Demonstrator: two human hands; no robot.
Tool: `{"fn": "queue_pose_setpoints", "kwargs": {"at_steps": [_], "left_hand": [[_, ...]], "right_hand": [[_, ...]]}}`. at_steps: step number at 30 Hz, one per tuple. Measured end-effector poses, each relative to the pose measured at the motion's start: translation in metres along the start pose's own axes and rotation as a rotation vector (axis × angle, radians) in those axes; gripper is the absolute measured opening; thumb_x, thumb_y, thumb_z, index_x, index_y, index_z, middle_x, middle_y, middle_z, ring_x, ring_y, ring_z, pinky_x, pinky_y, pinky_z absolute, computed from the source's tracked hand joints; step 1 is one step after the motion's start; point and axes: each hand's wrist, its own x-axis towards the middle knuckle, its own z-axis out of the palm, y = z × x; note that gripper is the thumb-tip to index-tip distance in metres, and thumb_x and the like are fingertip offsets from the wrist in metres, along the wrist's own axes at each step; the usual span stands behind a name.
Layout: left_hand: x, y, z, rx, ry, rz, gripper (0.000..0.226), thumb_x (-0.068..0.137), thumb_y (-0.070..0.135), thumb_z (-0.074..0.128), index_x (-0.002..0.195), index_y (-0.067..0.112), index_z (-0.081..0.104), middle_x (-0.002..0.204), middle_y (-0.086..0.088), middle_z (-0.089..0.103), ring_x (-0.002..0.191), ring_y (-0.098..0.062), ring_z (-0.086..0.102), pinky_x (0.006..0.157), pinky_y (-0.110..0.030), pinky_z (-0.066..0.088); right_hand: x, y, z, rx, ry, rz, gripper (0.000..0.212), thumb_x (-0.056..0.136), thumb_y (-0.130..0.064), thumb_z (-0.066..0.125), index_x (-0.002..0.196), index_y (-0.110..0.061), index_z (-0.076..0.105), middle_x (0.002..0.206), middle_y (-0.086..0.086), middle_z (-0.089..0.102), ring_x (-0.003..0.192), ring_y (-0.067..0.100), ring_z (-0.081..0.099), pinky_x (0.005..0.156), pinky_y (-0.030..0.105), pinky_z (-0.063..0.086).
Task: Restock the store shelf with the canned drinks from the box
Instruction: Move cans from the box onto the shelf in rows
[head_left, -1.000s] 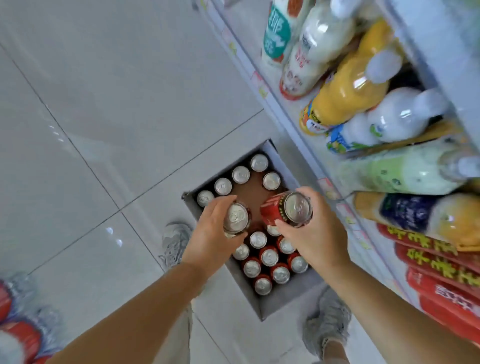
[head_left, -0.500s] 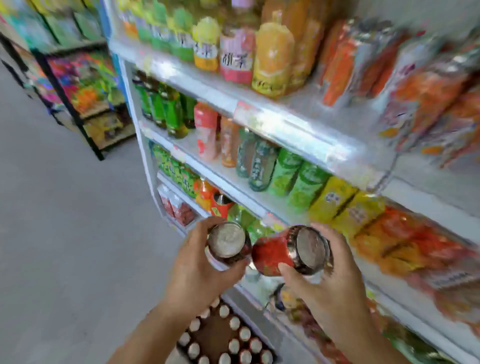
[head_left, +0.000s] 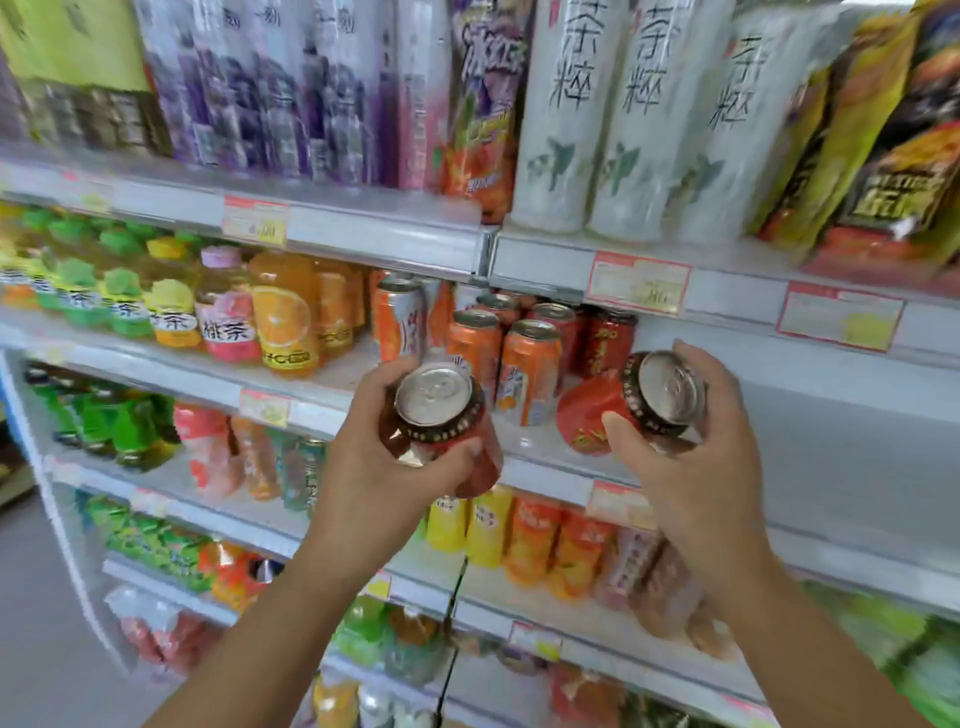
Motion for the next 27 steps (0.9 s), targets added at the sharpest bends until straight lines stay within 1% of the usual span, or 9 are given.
{"fn": "queue_pose_setpoints", "kwargs": {"at_steps": [2,3,6,11,14,17,19,22,27], "left_hand": [[0.001,0.001,0.016,-0.003,-0.016,-0.020,0.068,0.065,0.020,0.086,0.121,0.037,0.051,0.107,0.020,0.065,0.099,-0.002,0.064,0.083,-0.014,0.050],[0.001,0.001,0.022,-0.001,-0.024,-0.032,0.068,0.067,0.015,0.086,0.121,0.037,0.051,0.109,0.017,0.065,0.100,-0.004,0.064,0.084,-0.015,0.050],[0.002,-0.001,0.035,0.007,-0.049,-0.056,0.071,0.067,0.014,0.087,0.125,0.030,0.051,0.113,0.012,0.065,0.102,-0.006,0.063,0.085,-0.017,0.051],[0.008,-0.002,0.039,0.019,-0.076,-0.078,0.069,0.065,0.019,0.088,0.123,0.028,0.052,0.110,0.013,0.066,0.101,-0.006,0.063,0.084,-0.018,0.052],[0.012,-0.005,0.038,0.021,-0.078,-0.096,0.067,0.067,0.012,0.087,0.123,0.026,0.054,0.111,0.011,0.066,0.102,-0.006,0.064,0.087,-0.023,0.053],[0.014,-0.007,0.038,0.012,-0.070,-0.115,0.065,0.068,0.010,0.085,0.123,0.026,0.055,0.112,0.008,0.067,0.103,-0.007,0.064,0.089,-0.026,0.053],[0.015,-0.008,0.038,0.008,-0.063,-0.123,0.064,0.068,0.011,0.085,0.123,0.026,0.055,0.112,0.009,0.067,0.103,-0.007,0.064,0.090,-0.026,0.053],[0.016,-0.008,0.040,0.019,-0.068,-0.130,0.064,0.067,0.012,0.085,0.121,0.026,0.055,0.111,0.009,0.067,0.101,-0.006,0.064,0.090,-0.027,0.053],[0.020,-0.007,0.040,0.004,-0.090,-0.125,0.062,0.068,0.008,0.085,0.120,0.025,0.056,0.110,0.006,0.068,0.104,-0.010,0.064,0.093,-0.032,0.053]], "right_hand": [[0.019,0.011,-0.006,-0.083,0.001,0.036,0.072,0.071,-0.031,0.081,0.131,-0.040,0.043,0.124,-0.018,0.053,0.107,-0.008,0.054,0.089,0.021,0.047],[0.029,0.017,-0.006,-0.130,-0.016,0.064,0.075,0.071,-0.033,0.081,0.134,-0.039,0.041,0.123,-0.017,0.054,0.105,-0.004,0.055,0.091,0.023,0.046],[0.061,0.041,0.001,-0.267,-0.085,0.149,0.084,0.070,-0.039,0.082,0.138,-0.034,0.033,0.125,-0.002,0.060,0.111,0.018,0.059,0.094,0.036,0.049],[0.097,0.067,0.019,-0.305,-0.126,0.209,0.073,0.071,-0.050,0.078,0.129,-0.029,0.038,0.126,0.001,0.062,0.108,0.022,0.062,0.084,0.032,0.049],[0.105,0.075,0.026,-0.255,-0.170,0.204,0.071,0.078,-0.046,0.075,0.133,-0.030,0.034,0.133,0.001,0.057,0.116,0.023,0.058,0.092,0.036,0.048],[0.099,0.085,0.027,-0.180,-0.252,0.202,0.084,0.078,-0.032,0.077,0.143,-0.032,0.023,0.128,-0.008,0.051,0.113,0.013,0.053,0.093,0.032,0.044],[0.096,0.094,0.028,-0.191,-0.271,0.225,0.087,0.078,-0.025,0.079,0.145,-0.026,0.024,0.130,-0.004,0.053,0.115,0.014,0.054,0.092,0.031,0.043],[0.103,0.101,0.035,-0.261,-0.271,0.246,0.075,0.080,-0.028,0.077,0.140,-0.016,0.033,0.139,0.006,0.052,0.124,0.025,0.054,0.098,0.036,0.043],[0.118,0.105,0.047,-0.294,-0.307,0.253,0.077,0.080,-0.031,0.076,0.141,-0.016,0.032,0.141,0.008,0.051,0.127,0.029,0.051,0.104,0.042,0.041]]}}
